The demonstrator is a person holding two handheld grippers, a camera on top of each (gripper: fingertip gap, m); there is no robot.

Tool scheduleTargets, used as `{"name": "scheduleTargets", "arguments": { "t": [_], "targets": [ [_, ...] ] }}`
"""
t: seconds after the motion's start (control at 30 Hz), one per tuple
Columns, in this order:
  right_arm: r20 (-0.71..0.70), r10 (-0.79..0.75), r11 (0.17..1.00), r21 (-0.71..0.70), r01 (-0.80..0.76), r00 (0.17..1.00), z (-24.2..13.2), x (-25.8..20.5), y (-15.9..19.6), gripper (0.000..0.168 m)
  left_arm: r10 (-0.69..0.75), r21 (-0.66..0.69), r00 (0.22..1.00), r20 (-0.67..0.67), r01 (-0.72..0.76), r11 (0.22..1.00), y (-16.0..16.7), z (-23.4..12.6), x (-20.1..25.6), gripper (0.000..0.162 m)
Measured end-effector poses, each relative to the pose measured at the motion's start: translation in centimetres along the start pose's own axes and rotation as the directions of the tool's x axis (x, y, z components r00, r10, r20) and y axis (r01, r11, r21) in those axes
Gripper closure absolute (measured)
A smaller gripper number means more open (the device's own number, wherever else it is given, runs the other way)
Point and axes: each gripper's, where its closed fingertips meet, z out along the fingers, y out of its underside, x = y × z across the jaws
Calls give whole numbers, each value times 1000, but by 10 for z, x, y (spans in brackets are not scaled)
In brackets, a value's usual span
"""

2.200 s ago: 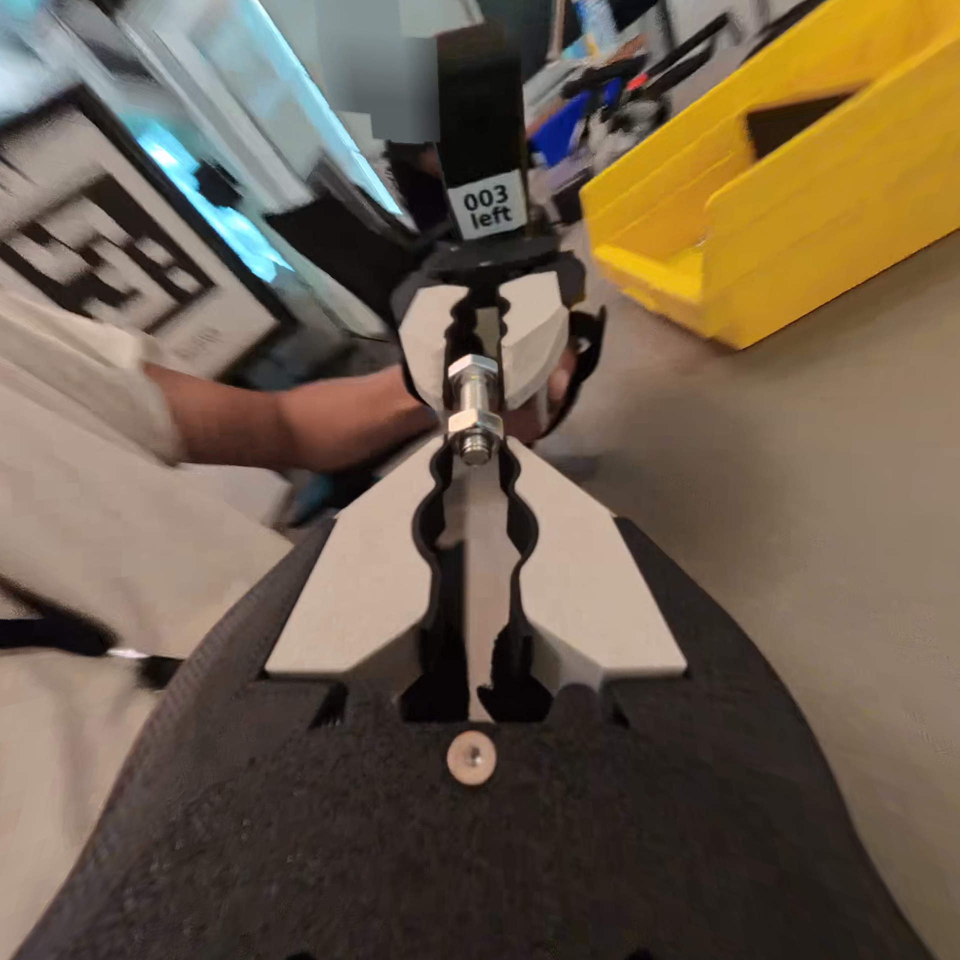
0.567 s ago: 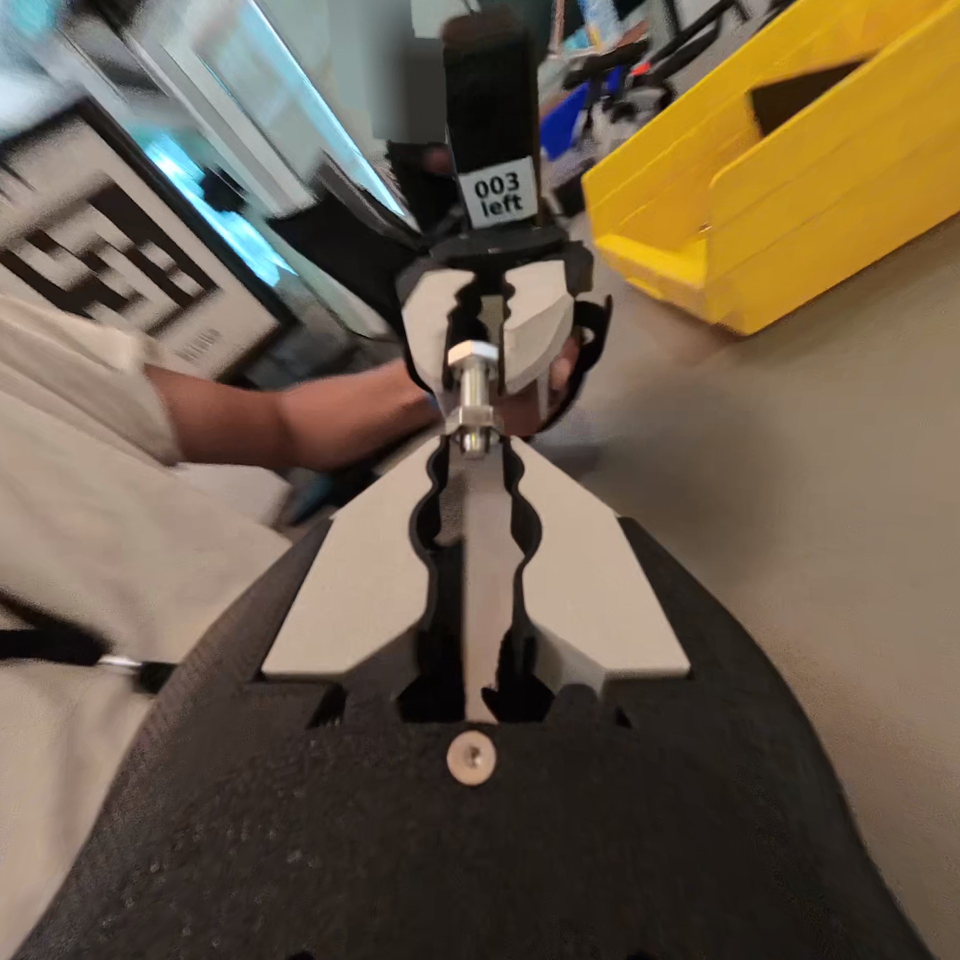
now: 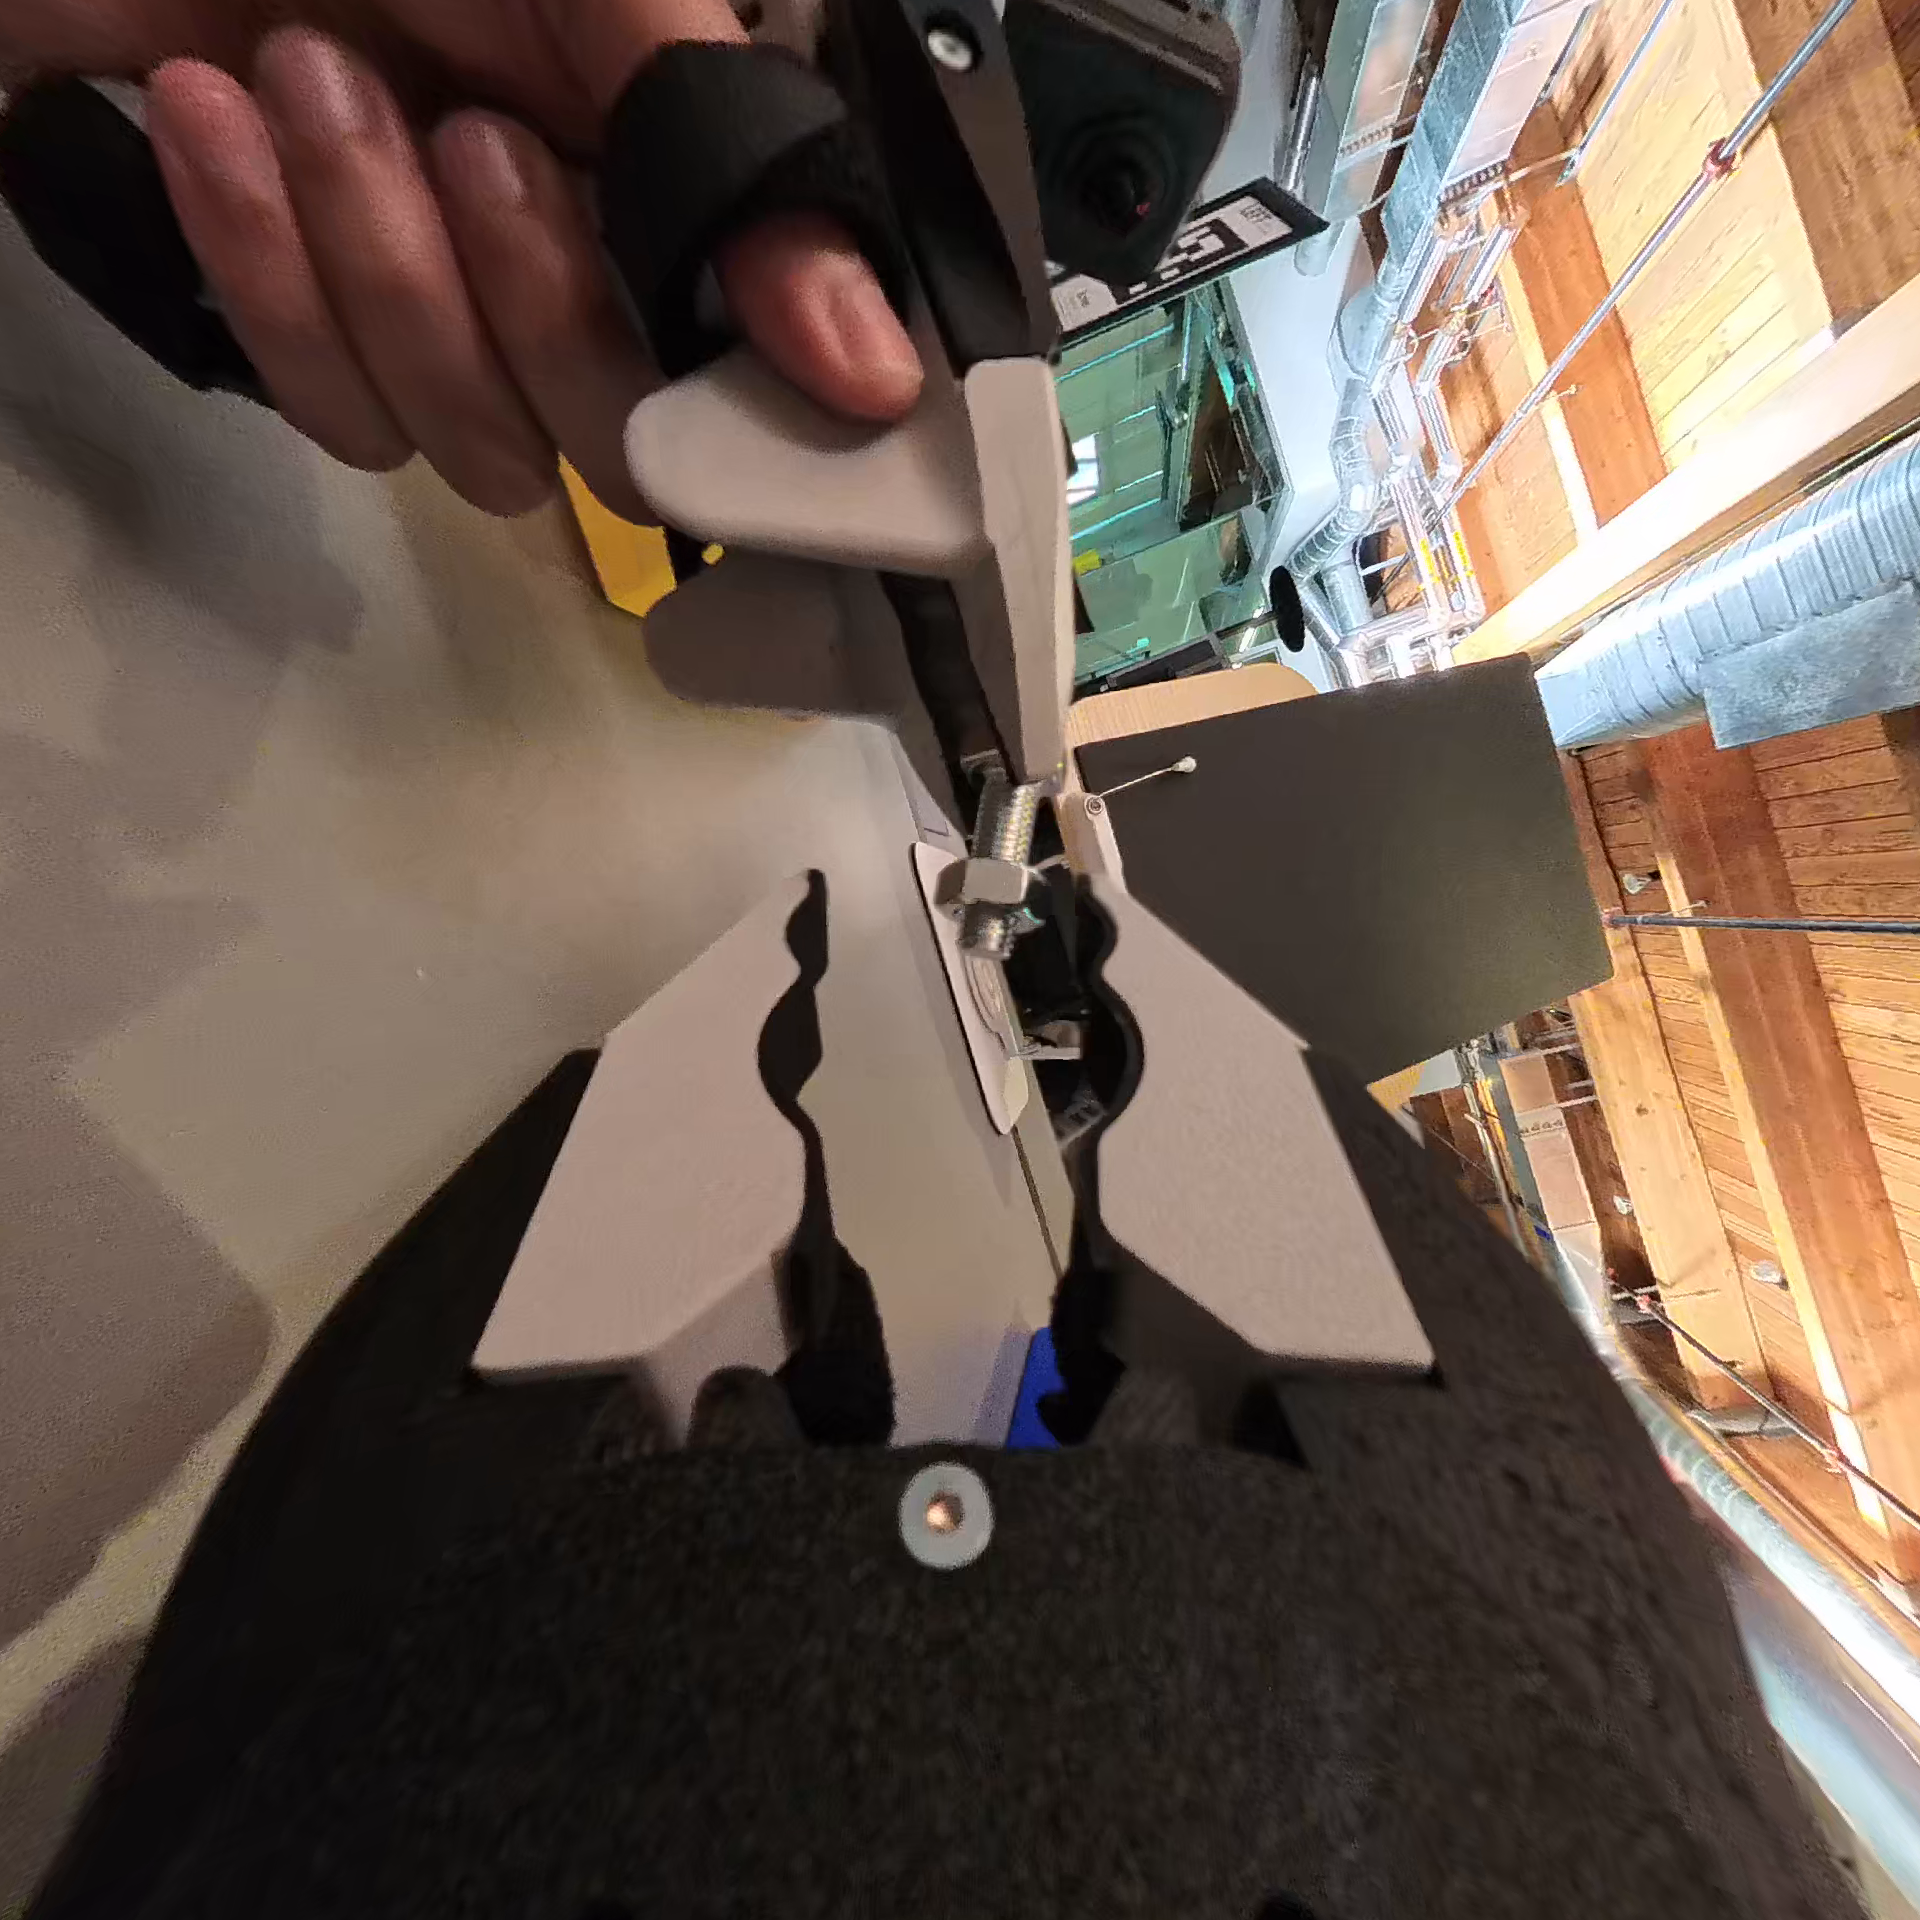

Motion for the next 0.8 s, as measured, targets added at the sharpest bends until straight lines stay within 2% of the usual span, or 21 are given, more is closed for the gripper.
{"name": "scheduleTargets", "arguments": {
  "t": [0.13,0.17,0.27,0.33,0.37,0.43,0.5,0.57,0.63,0.73,0.8],
  "targets": [
    [-7,29,999,26,-28,1000,-3,6,-2,148,2,-11,1000,0,-2,1000,2,2,0,145],
    [19,56,998,18,-56,998,-3,4,0,148,6,-17,1000,8,-5,1000,3,2,-1,145],
    [159,236,971,10,-240,959,-3,-3,0,148,13,-33,1000,15,-12,999,5,2,-2,145],
    [306,399,910,-18,-414,864,-3,-9,-2,149,34,-47,999,25,-33,998,7,1,-3,145],
    [391,489,856,-43,-515,780,-5,-12,-4,149,43,-53,999,27,-42,998,7,1,-2,145],
    [546,637,705,-129,-697,544,-8,-17,-8,149,48,-56,998,26,-47,997,8,1,-1,145],
    [651,725,502,-279,-819,223,-12,-20,-14,149,46,-53,999,19,-45,998,7,1,-1,145],
    [679,726,275,-437,-857,-113,-16,-18,-20,149,44,-47,999,8,-44,998,6,2,0,145],
    [666,643,112,-571,-814,-378,-22,-17,-26,149,44,-45,999,-10,-44,998,6,2,3,145],
    [598,498,-50,-703,-710,-628,-26,-11,-30,149,44,-39,999,-14,-45,998,5,2,5,145],
    [559,447,-105,-742,-662,-698,-24,-11,-28,149,47,-35,999,3,-47,998,4,1,2,145]
  ]
}}
